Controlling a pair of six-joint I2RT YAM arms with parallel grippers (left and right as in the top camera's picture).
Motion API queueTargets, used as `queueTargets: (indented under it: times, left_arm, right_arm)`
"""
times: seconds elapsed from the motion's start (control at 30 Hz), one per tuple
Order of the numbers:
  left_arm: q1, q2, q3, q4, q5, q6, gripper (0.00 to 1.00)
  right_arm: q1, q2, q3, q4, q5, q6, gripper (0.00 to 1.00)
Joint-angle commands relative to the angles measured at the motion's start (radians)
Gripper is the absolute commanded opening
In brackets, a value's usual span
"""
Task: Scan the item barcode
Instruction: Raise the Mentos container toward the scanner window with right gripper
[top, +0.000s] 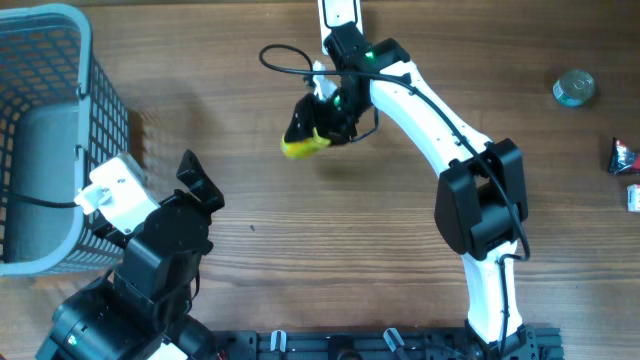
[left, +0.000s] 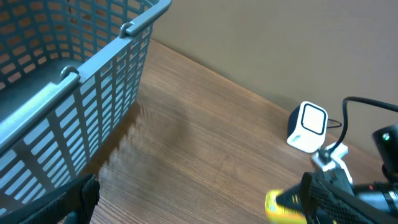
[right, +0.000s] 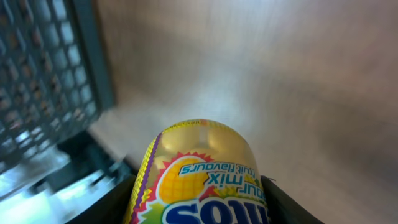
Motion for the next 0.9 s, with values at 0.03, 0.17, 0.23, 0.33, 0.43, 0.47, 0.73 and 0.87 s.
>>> queueTargets:
  times: [0.03, 0.17, 0.23, 0.33, 0.43, 0.47, 0.73, 0.87]
  left_arm:
    - [0.005, -0.005, -0.001, 0.016, 0.021, -0.017, 1.0]
    - [0.005, 0.001, -0.001, 0.019, 0.024, -0.017, 1.0]
    - [0.005, 0.009, -0.001, 0.018, 0.024, -0.017, 1.0]
    - [0.005, 0.035, -0.001, 0.019, 0.04, -0.017, 1.0]
    - [0.005, 0.072, -0.001, 0.019, 0.043, -0.017, 1.0]
    - [0.005, 0.089, -0.001, 0.019, 0.042, -0.017, 1.0]
    - [0.005, 0.233, -0.001, 0.038, 0.038, -0.017, 1.0]
    - [0.006, 0.269, -0.001, 0.072, 0.038, -0.017, 1.0]
  right_arm:
    - [0.002, 0.0, 0.024, 0.131, 0.351, -0.015, 0.48]
    - [0.001, 0.0, 0.024, 0.241, 0.5, -0.106, 0.48]
    - [0.002, 0.0, 0.024, 0.303, 0.581, -0.128, 0.49]
    - [0.001, 0.0, 0.019, 0.41, 0.724, -0.131, 0.53]
    - [0.001, 0.001, 0.015, 0.504, 0.832, -0.135, 0.55]
    - [0.001, 0.002, 0.015, 0.536, 0.861, -0.14, 0.56]
    - [-0.029, 0.043, 0.014, 0.731, 0.917, -0.163, 0.54]
    - [-0.057, 0.08, 0.014, 0.798, 0.916, -0.164, 0.54]
